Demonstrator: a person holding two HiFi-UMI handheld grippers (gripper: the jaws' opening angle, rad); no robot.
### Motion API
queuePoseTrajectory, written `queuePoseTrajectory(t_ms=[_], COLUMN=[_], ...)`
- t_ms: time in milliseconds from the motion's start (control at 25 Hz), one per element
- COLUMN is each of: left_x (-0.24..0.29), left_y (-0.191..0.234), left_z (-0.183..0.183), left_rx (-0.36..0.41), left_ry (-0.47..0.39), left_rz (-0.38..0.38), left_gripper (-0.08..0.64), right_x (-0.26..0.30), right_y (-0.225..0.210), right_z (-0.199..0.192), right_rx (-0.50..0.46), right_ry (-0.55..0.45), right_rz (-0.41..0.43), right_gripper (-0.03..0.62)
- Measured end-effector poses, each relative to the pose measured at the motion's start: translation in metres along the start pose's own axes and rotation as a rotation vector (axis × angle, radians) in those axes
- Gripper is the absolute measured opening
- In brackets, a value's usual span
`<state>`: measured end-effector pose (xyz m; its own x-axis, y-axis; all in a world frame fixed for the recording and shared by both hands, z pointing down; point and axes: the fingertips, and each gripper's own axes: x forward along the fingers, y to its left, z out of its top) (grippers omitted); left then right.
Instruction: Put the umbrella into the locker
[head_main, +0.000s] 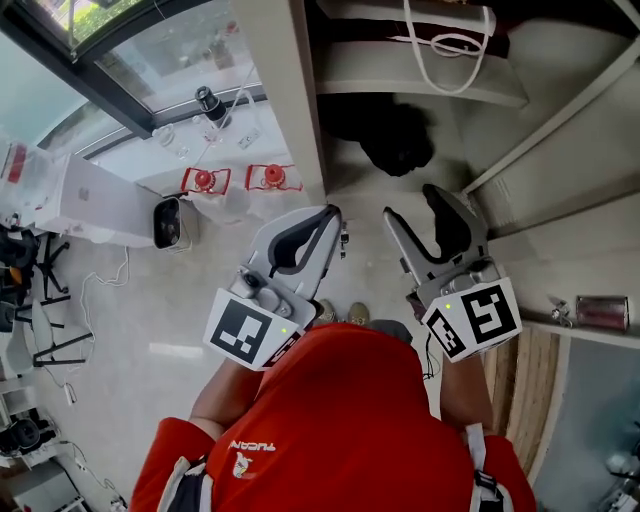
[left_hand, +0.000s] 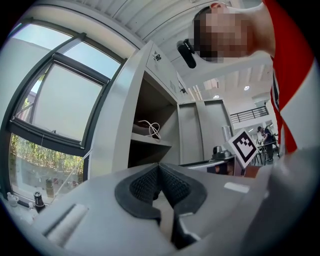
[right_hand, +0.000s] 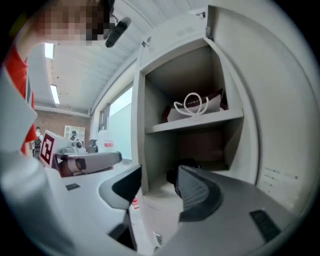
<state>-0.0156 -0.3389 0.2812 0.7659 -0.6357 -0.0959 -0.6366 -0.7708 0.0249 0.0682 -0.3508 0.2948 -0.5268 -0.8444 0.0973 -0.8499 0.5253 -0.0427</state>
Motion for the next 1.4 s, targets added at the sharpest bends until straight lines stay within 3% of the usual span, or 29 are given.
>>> queuePoseTrajectory(t_ms=[120,320,640,1040,1400], left_x=[0.0,0.0,-0.001,-0.004,-0.004], left_y=[-0.005,-0.012,-0.023,-0.028,-0.029], left_z=[-0.001,0.004,0.006,-0.005,-0.005], left_rx=[-0.005,0.009,0.023,-0.013,-0.018], left_ry=[0.007,-0.017,-0.02,0.045,0.049], left_rz=[-0.015,-0.033,-0.056,-0.058,-0.063], left_gripper=[0.005,0.005,0.005,0.005,0.005], right_x=[-0.012,-0.022,-0.032,-0.026,-0.025], right_y=[0.009,0.02,0.031,0.042,0.046], right_z=[0.008,0.011,0.014,0.01,0.013], right_rx=[0.007,0.004,-0.035,-0.048,-0.057], right_ry=[-0.066,-0.11,-0.162,-0.159,-0.156], right_rz=[-0.004,-0.001,-0.006,0.028,0.04], right_gripper=[0.114,0.024,0.003,0.002,0.002])
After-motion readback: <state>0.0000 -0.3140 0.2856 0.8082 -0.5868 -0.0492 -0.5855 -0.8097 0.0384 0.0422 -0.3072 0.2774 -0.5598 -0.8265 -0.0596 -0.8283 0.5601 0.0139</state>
